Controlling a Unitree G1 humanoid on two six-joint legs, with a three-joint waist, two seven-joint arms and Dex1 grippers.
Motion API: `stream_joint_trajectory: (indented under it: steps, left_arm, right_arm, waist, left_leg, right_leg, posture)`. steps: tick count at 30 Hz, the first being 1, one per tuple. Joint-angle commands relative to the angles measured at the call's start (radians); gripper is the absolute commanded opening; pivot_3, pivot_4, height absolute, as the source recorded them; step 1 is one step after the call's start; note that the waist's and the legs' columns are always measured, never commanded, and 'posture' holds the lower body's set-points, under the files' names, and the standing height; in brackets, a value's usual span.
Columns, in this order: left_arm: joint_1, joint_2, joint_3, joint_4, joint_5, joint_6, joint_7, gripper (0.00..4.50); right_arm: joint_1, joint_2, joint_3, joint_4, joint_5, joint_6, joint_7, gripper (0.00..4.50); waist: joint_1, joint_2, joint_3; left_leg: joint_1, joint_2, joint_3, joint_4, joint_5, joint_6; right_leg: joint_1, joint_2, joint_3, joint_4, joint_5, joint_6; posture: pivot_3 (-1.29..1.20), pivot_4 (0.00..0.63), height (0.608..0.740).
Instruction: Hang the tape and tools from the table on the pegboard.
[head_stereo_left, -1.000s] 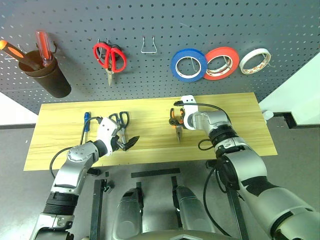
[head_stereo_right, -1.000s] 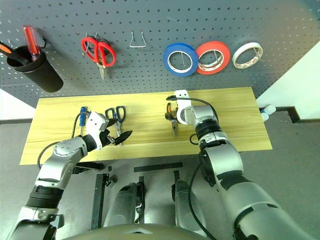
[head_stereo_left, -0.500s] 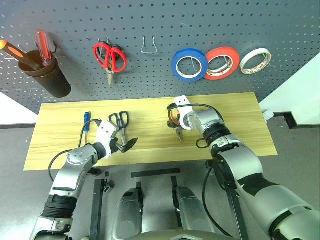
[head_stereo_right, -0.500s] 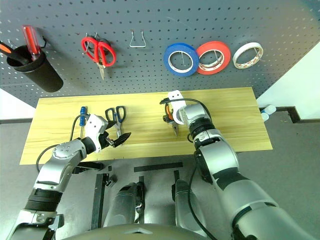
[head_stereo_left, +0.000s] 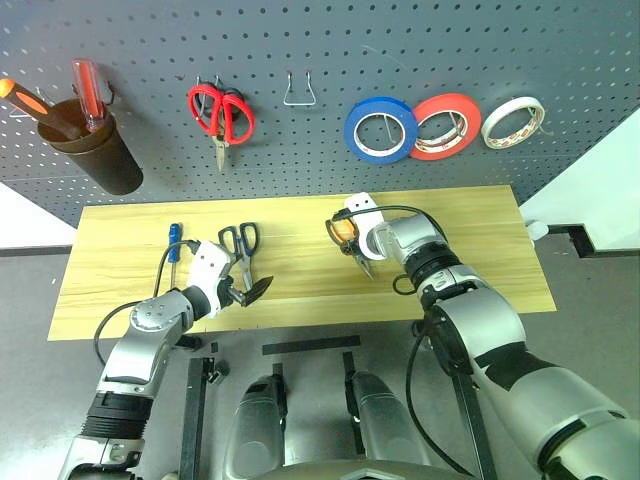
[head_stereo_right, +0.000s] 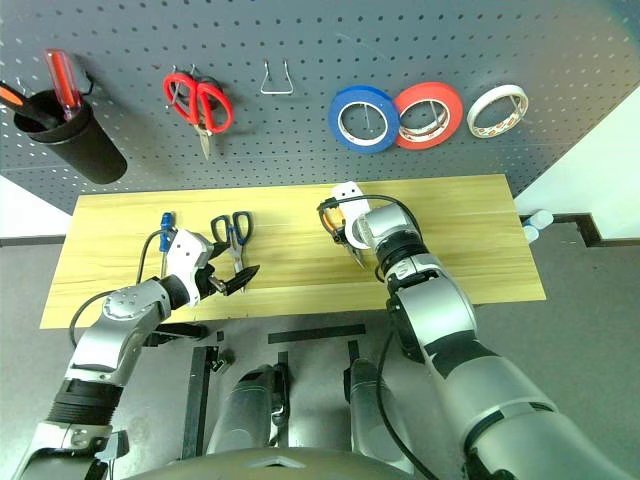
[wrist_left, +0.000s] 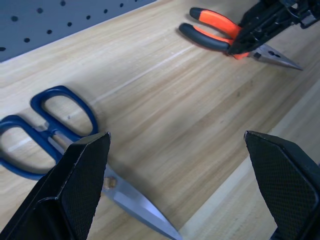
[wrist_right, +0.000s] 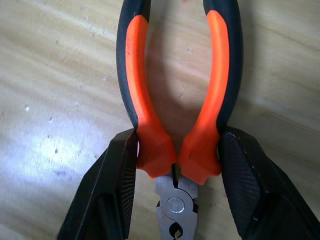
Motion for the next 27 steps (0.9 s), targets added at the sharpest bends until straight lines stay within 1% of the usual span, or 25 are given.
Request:
stream_joint_trajectory:
  steps: [1, 4, 5, 8, 12, 15, 18, 21, 25, 27]
  left_arm:
    - [0.011, 0.01, 0.031, -0.05, -0.018, -0.023, -0.009, 4.5]
    - [0.011, 0.01, 0.06, -0.087, -0.052, -0.02, -0.015, 4.5]
    - [0.015, 0.013, 0.067, -0.103, -0.062, -0.017, -0.02, 4.5]
    - [0.03, 0.03, 0.094, -0.145, -0.088, -0.009, -0.035, 4.5]
    - [0.025, 0.042, 0.142, -0.157, -0.121, -0.005, -0.035, 4.5]
    - [-0.009, 0.057, 0.168, -0.135, -0.131, -0.004, -0.036, 4.5]
    - [-0.038, 0.069, 0.165, -0.11, -0.13, -0.014, -0.047, 4.5]
    - [-0.066, 0.067, 0.163, -0.091, -0.132, -0.024, -0.053, 4.5]
    - [-0.123, 0.05, 0.173, -0.062, -0.155, -0.043, -0.066, 4.5]
    - [-0.143, 0.048, 0.176, -0.052, -0.166, -0.051, -0.079, 4.5]
  right_arm:
    - [-0.002, -0.032, 0.029, -0.119, -0.006, 0.042, 0.074, 2.06]
    - [0.034, -0.071, 0.032, -0.329, 0.034, 0.126, 0.147, 2.06]
    - [0.06, -0.089, 0.026, -0.447, 0.058, 0.176, 0.169, 2.06]
    - [0.127, -0.119, 0.013, -0.702, 0.108, 0.278, 0.197, 2.06]
    - [0.206, -0.114, -0.044, -1.003, 0.205, 0.365, 0.205, 2.06]
    - [0.244, -0.095, -0.098, -1.18, 0.297, 0.359, 0.223, 2.06]
    - [0.252, -0.081, -0.137, -1.249, 0.351, 0.329, 0.215, 2.06]
    - [0.239, -0.067, -0.166, -1.259, 0.383, 0.298, 0.19, 2.06]
    - [0.16, -0.021, -0.228, -1.206, 0.4, 0.193, 0.111, 2.06]
    - [0.129, -0.013, -0.227, -1.169, 0.379, 0.124, 0.075, 2.06]
  waist:
    - [0.001, 0.0, 0.0]
    - [0.004, 0.0, 0.0]
    - [0.004, 0.0, 0.0]
    - [0.002, -0.001, -0.001]
    - [0.002, -0.002, -0.003]
    - [0.002, -0.003, -0.005]
    - [0.002, -0.008, -0.018]
    - [0.0, -0.014, -0.035]
    - [-0.002, -0.015, -0.049]
    - [-0.003, -0.015, -0.059]
  left_leg:
    - [-0.002, 0.0, 0.0, 0.0, 0.0, -0.001]
    - [-0.011, 0.0, 0.0, 0.002, 0.002, -0.003]
    - [-0.011, 0.0, 0.0, 0.002, 0.002, -0.003]
    - [-0.013, 0.0, -0.001, 0.001, 0.002, -0.004]
    - [-0.014, 0.001, -0.003, 0.001, 0.002, -0.004]
    - [-0.017, 0.001, -0.005, 0.002, 0.003, -0.005]
    - [-0.019, -0.001, -0.006, 0.003, 0.004, -0.007]
    - [-0.02, -0.005, -0.006, 0.002, 0.004, -0.007]
    - [-0.02, -0.008, -0.006, 0.003, 0.005, -0.009]
    - [-0.021, -0.01, -0.006, 0.003, 0.006, -0.011]
  right_leg:
    - [-0.002, 0.0, 0.0, 0.0, 0.0, 0.0]
    - [-0.011, -0.001, -0.001, 0.002, 0.0, 0.0]
    - [-0.012, -0.001, -0.001, 0.002, 0.0, 0.0]
    - [-0.014, -0.002, -0.005, 0.002, 0.0, 0.0]
    - [-0.014, -0.003, -0.009, 0.001, 0.0, 0.0]
    - [-0.014, -0.003, -0.013, 0.001, 0.0, 0.0]
    - [-0.015, -0.004, -0.015, 0.001, 0.0, 0.0]
    - [-0.015, -0.005, -0.017, 0.0, 0.0, 0.0]
    - [-0.015, -0.009, -0.019, 0.001, 0.0, 0.0]
    - [-0.015, -0.012, -0.022, 0.002, 0.0, 0.0]
  posture:
    - [0.21, 0.297, 0.74]
    - [0.2, 0.272, 0.74]
    - [0.2, 0.266, 0.74]
    - [0.18, 0.24, 0.74]
    - [0.17, 0.21, 0.74]
    - [0.14, 0.182, 0.74]
    - [0.13, 0.16, 0.74]
    - [0.12, 0.148, 0.74]
    - [0.1, 0.115, 0.74]
    - [0.1, 0.098, 0.74]
